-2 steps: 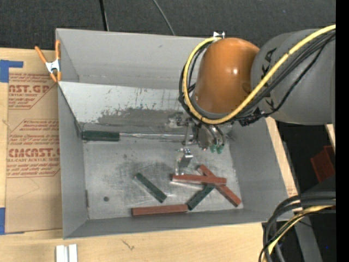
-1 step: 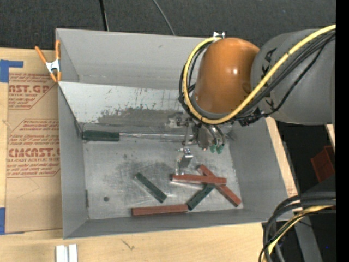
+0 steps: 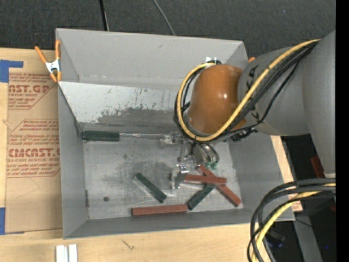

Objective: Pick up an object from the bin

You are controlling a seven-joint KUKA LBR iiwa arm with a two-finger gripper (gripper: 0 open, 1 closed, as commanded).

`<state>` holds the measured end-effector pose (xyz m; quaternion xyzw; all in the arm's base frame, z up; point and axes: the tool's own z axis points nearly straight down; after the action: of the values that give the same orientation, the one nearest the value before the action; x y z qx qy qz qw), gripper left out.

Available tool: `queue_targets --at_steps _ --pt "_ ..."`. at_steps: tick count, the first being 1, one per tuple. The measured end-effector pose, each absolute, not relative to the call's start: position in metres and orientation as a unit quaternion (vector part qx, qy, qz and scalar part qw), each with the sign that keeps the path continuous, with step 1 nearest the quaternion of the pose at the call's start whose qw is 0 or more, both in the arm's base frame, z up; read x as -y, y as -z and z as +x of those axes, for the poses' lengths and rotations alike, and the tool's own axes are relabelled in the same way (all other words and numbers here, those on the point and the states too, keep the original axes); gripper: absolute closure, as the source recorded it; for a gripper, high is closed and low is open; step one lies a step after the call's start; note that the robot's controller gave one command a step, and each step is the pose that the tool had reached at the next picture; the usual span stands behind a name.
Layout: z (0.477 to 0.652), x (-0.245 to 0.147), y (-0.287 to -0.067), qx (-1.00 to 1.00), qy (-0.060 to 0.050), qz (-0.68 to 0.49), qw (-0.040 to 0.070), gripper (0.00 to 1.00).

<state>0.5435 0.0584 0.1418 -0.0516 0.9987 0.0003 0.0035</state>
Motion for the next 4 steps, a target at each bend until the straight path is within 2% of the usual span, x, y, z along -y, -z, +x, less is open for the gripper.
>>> queue_targets --at_steps 1,2,3,4 --pt "0.529 -0.074 -0.08 -0.999 0.0 0.048 0.001 1.0" --pt "0.528 -0.074 -0.079 -0.999 0.0 0.048 0.0 0.0" --pt "0.528 -0.074 -0.079 -0.999 0.0 0.048 0.0 0.0" --pt "0.506 0.002 -0.094 -1.0 0.0 -0.002 0.0 1.0"
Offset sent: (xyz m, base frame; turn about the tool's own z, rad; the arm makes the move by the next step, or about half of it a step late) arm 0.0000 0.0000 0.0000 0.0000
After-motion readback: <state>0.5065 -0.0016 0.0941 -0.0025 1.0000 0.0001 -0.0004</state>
